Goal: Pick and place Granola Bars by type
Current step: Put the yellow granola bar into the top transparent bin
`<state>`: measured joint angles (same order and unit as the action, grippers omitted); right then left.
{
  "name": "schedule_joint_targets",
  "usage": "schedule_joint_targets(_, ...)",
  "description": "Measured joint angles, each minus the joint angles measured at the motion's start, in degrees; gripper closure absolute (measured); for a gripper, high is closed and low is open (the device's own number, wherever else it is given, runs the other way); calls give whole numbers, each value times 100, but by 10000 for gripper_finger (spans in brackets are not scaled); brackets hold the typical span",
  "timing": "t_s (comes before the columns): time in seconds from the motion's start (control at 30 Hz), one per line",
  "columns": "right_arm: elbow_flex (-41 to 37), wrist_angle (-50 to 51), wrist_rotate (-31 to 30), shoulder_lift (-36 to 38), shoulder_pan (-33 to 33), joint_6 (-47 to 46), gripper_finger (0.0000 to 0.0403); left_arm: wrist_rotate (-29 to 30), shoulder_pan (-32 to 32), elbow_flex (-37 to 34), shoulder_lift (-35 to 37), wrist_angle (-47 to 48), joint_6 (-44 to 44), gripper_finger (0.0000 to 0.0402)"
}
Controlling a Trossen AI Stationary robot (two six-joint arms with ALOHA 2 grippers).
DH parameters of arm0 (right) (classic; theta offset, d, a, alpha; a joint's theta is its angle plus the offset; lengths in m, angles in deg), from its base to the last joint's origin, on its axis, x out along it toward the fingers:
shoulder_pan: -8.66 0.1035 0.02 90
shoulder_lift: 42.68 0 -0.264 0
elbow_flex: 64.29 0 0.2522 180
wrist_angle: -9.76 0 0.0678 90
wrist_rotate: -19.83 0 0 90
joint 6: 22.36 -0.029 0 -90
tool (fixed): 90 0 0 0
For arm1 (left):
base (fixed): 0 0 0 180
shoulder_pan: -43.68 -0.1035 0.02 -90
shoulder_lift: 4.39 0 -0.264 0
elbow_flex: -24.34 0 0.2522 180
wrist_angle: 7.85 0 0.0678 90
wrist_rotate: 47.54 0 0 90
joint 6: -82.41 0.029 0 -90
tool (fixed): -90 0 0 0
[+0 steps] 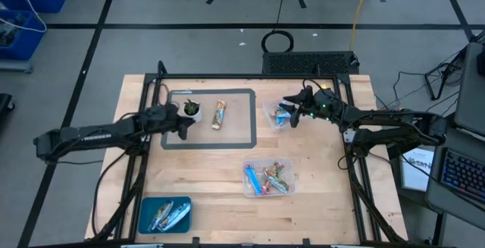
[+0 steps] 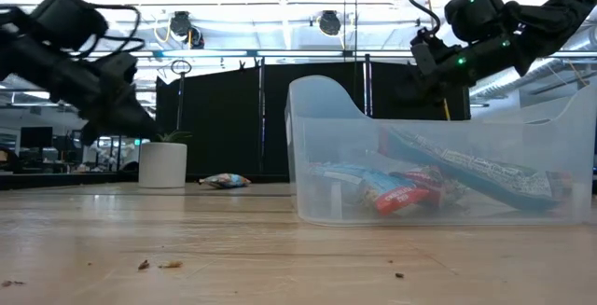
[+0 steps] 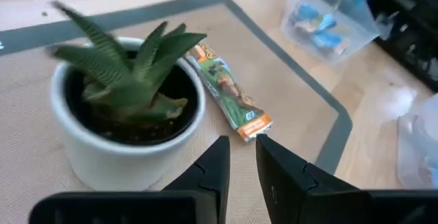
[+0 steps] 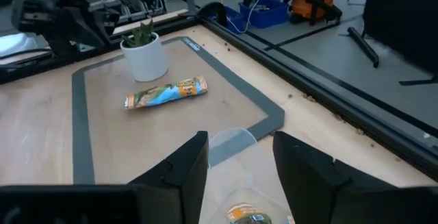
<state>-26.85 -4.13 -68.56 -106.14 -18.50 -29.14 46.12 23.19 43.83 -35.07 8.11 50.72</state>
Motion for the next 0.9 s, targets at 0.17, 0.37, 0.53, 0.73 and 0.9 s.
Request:
schedule_joint_targets(0.17,0,-88,0,0,0,0,247,-119,19,807,-1307,-17,334,296)
schedule_joint_targets(0.37,0,-84,-1,0,0,42,247,-102,151,2083,-2862,144,1041,207)
schedule_joint_targets(0.53,0,-81,0,0,0,46,247,281,190,3186,-3923,1103,760,168)
schedule_joint_targets(0.73,0,-54,0,0,0,70,247,813,173,4211,-5018,2390,474,179)
schedule_joint_targets(0.9,0,-31,-2,0,0,149,247,919,173,4541,-5537,2460,481,202)
